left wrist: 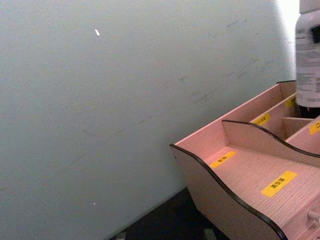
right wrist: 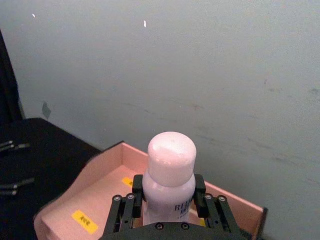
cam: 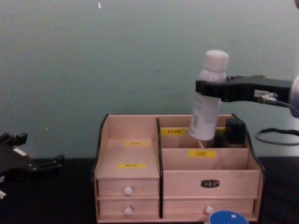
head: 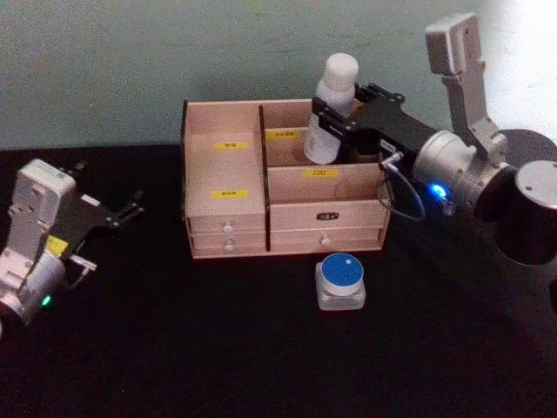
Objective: Pick up the facial cleanser and watermelon frost from the table and place them into the tiered storage box.
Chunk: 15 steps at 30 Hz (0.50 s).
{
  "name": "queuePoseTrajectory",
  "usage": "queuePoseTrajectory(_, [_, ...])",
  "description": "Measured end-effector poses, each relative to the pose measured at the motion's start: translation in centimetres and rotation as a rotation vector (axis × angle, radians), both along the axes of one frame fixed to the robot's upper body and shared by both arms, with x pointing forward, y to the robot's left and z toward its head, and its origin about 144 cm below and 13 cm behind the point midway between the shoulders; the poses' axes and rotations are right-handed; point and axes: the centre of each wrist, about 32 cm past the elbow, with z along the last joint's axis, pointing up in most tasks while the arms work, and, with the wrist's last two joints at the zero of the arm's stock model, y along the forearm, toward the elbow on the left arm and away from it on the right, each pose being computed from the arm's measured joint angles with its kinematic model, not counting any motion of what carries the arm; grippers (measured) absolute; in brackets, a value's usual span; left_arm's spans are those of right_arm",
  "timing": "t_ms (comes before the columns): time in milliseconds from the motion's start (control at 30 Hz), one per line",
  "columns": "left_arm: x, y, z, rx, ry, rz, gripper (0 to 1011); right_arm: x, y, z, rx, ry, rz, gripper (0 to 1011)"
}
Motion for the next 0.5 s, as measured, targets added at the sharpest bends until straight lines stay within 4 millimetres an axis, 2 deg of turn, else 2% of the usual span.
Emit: queuePoseTrajectory(500, [0.0, 0.0, 0.0, 0.000, 0.000, 0.000, 1001, 2.5, 1.6, -0.2, -0.001, 0.043, -0.008, 590])
